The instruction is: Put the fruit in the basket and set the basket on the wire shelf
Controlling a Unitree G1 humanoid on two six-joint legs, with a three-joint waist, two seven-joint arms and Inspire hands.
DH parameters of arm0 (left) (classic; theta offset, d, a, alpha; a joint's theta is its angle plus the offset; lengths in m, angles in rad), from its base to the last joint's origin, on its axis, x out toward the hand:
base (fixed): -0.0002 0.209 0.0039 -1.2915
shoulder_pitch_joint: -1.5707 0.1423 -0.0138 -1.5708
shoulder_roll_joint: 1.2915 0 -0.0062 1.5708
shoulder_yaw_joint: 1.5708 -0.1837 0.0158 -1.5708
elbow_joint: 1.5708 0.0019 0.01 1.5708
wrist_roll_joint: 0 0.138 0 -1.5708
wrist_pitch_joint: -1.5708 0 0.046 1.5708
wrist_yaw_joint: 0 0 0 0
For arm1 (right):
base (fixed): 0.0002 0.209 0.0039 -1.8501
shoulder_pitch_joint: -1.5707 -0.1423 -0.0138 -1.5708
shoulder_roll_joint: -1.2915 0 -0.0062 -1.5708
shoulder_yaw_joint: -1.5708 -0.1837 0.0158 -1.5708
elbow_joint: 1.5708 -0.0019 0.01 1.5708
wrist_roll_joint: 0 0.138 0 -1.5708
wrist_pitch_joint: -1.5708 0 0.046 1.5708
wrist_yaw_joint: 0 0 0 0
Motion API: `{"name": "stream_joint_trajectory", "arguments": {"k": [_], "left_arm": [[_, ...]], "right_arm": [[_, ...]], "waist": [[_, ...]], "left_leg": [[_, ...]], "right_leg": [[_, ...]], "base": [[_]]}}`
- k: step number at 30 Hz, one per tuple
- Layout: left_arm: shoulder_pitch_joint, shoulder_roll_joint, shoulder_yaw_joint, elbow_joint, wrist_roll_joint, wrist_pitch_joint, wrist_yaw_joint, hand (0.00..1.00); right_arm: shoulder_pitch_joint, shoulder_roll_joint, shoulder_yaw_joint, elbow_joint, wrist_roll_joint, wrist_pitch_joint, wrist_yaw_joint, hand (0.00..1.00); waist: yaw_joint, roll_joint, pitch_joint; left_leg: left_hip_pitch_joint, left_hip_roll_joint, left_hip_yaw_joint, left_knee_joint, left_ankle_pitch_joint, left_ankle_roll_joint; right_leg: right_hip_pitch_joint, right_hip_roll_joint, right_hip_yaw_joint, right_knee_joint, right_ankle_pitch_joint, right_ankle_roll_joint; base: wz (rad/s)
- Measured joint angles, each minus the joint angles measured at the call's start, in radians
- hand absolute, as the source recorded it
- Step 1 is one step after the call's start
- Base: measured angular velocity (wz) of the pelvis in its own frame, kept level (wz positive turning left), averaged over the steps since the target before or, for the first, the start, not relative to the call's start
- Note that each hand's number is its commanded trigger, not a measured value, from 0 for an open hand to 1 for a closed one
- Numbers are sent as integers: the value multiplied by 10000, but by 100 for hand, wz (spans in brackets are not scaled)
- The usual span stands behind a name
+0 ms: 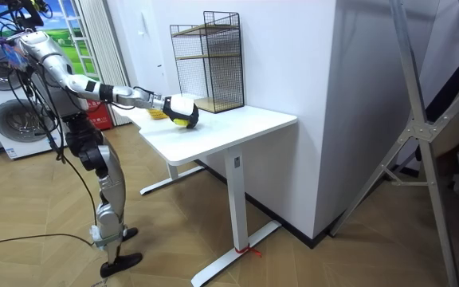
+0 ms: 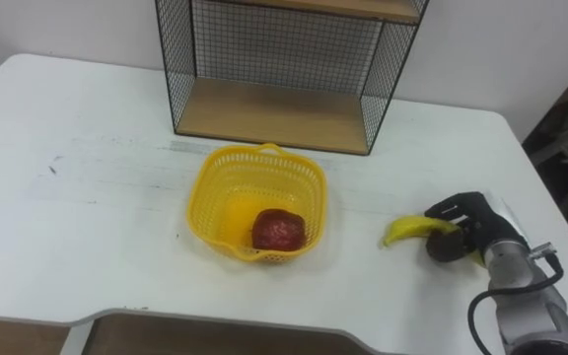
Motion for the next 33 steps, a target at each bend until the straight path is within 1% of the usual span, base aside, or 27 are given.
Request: {"name": "stream_joint_trajectory", "arguments": {"k": [4, 6, 7, 9, 10, 12, 13, 15, 17, 18, 21, 23, 26, 30, 33], "left_arm": [[-4, -5, -186, 193, -12, 4, 1, 0], [-6, -73, -174, 186, 11, -1, 2, 0], [-5, -94, -175, 177, 12, -9, 2, 0], [21, -131, -164, 171, 8, -23, 2, 0], [25, -130, -165, 171, 5, -21, 3, 0], [25, -131, -157, 177, -3, -35, 35, 0], [-23, -131, -152, 177, -2, -56, 53, 0], [-37, -135, -148, 177, 4, -91, 68, 0], [-3, -166, -154, 174, 13, -89, 68, 0], [35, -226, -159, 157, 10, -89, 70, 0], [116, -358, -168, 115, 8, -95, 76, 0], [183, -411, -167, 117, 8, -97, 76, 0], [178, -473, -161, 137, 11, -110, 77, 0], [237, -552, -168, 153, 7, -64, 77, 0], [242, -561, -170, 81, -3, -52, 77, 0]], "right_arm": [[-8, 0, 5, -72, 752, 128, -9, 100], [56, 38, 7, -465, 1934, 300, 95, 100], [98, 71, 7, -576, 2220, 302, 135, 100], [307, 361, 8, -1076, 3423, 323, 232, 100], [308, 474, 10, -1164, 3796, 325, 253, 100], [320, 778, 29, -1496, 5187, 333, 368, 100], [331, 836, 29, -1602, 5627, 333, 377, 100], [480, 1039, 48, -2164, 7168, 327, 376, 100], [630, 1212, 62, -2608, 7932, 301, 424, 100], [705, 1271, 111, -2787, 8323, 296, 463, 100], [973, 1303, 339, -3272, 9253, 289, 486, 100], [990, 1383, 399, -3404, 9755, 288, 566, 100], [1002, 1436, 431, -3824, 10185, 288, 607, 100], [1099, 1481, 841, -4813, 10347, 277, 845, 100], [1113, 1561, 866, -5399, 10348, 281, 1024, 100]], "waist": [[-2, 8, -4], [-13, -27, -32], [-8, -21, -30], [9, 28, -20], [-1, 49, -19], [-8, 122, -4], [-11, 137, -4], [0, 174, -9], [1, 221, -4], [-5, 264, -1], [-17, 366, -9], [-57, 440, -18], [-30, 517, -60], [-30, 522, -70], [-20, 496, -67]], "left_leg": [[-17, -3, 59, -6, 0, 0], [-156, 12, 149, 23, 8, -6], [-163, 15, 169, 54, 10, -6], [-149, 21, 260, 59, 11, -5], [-150, 25, 283, 51, 11, -4], [-133, 20, 307, 36, 13, 0], [-132, 18, 306, 29, 13, 1], [-122, 18, 305, 4, 13, 1], [-121, 23, 303, 8, 12, 1], [-127, 18, 295, 8, 12, 1], [-212, 15, 289, 6, 12, 2], [-261, 14, 270, 16, 12, 2], [-286, 19, 277, 27, 14, -1], [-140, 15, 285, 8, 15, 1], [-148, 6, 267, 21, 18, 6]], "right_leg": [[-12, -2, 21, 10, 0, 0], [-161, 6, 76, 26, 9, -15], [-159, 5, 87, 28, 14, -24], [-159, 1, 163, 29, 17, -29], [-165, 4, 193, 28, 17, -29], [-176, -1, 229, 15, 17, -28], [-174, -3, 230, 6, 17, -28], [-171, -3, 234, -3, 17, -28], [-173, -2, 236, -16, 17, -28], [-175, -11, 222, -18, 17, -28], [-223, -12, 201, -11, 17, -28], [-226, -13, 159, -10, 17, -28], [-284, -7, 163, -1, 17, -28], [-171, -9, 190, -17, 17, -28], [-161, -25, 144, -13, 17, -28]], "base": [[-1], [-8], [-8], [-10], [-10], [-3], [0], [0], [0], [0], [0], [2], [0], [0], [1]]}}
